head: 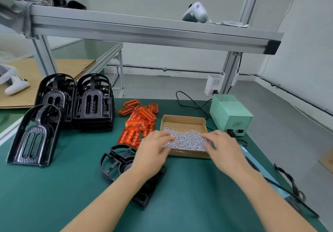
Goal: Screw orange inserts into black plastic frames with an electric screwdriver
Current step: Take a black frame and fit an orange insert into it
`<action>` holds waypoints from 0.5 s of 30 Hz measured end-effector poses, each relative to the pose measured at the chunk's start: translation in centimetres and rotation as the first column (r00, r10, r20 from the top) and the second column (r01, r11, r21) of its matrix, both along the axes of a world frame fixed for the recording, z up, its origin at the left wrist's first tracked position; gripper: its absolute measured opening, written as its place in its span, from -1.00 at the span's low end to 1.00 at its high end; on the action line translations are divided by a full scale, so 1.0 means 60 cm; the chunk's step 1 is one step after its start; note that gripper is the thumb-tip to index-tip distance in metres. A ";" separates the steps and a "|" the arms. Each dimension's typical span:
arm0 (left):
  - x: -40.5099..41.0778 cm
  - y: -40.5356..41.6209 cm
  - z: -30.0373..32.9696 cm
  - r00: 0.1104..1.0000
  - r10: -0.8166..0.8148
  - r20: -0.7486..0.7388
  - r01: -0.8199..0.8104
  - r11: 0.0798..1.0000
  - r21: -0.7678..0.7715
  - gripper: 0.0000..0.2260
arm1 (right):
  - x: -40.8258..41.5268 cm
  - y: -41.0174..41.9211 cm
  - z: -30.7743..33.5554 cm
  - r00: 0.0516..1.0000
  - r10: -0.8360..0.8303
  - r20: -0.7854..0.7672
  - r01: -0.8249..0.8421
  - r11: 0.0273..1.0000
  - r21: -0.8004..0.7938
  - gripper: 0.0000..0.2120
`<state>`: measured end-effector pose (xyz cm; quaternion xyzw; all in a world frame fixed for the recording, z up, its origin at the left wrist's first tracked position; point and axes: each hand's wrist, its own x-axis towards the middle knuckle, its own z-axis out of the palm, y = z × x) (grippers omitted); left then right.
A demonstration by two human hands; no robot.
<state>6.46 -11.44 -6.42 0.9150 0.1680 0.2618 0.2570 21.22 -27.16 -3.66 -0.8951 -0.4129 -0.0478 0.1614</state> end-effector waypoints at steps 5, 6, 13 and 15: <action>-0.132 0.065 0.011 0.826 0.564 0.028 -0.551 0.815 -0.179 -0.71 | -0.003 0.080 -0.012 0.986 0.123 -0.114 -0.135 0.985 -0.105 -0.74; -0.156 0.080 0.005 0.772 0.628 -0.098 -0.633 0.746 -0.205 -0.68 | 0.003 0.090 -0.016 0.981 0.121 -0.149 -0.142 0.980 -0.137 -0.78; -0.188 0.067 -0.014 0.752 0.568 -0.334 -0.659 0.656 -0.369 -0.79 | 0.035 0.129 -0.013 0.968 0.048 -0.248 -0.117 0.955 -0.271 -0.94; -0.183 0.058 -0.011 0.764 0.543 -0.347 -0.645 0.657 -0.391 -0.81 | 0.039 0.128 -0.020 0.982 0.021 -0.186 -0.070 0.963 -0.261 -0.89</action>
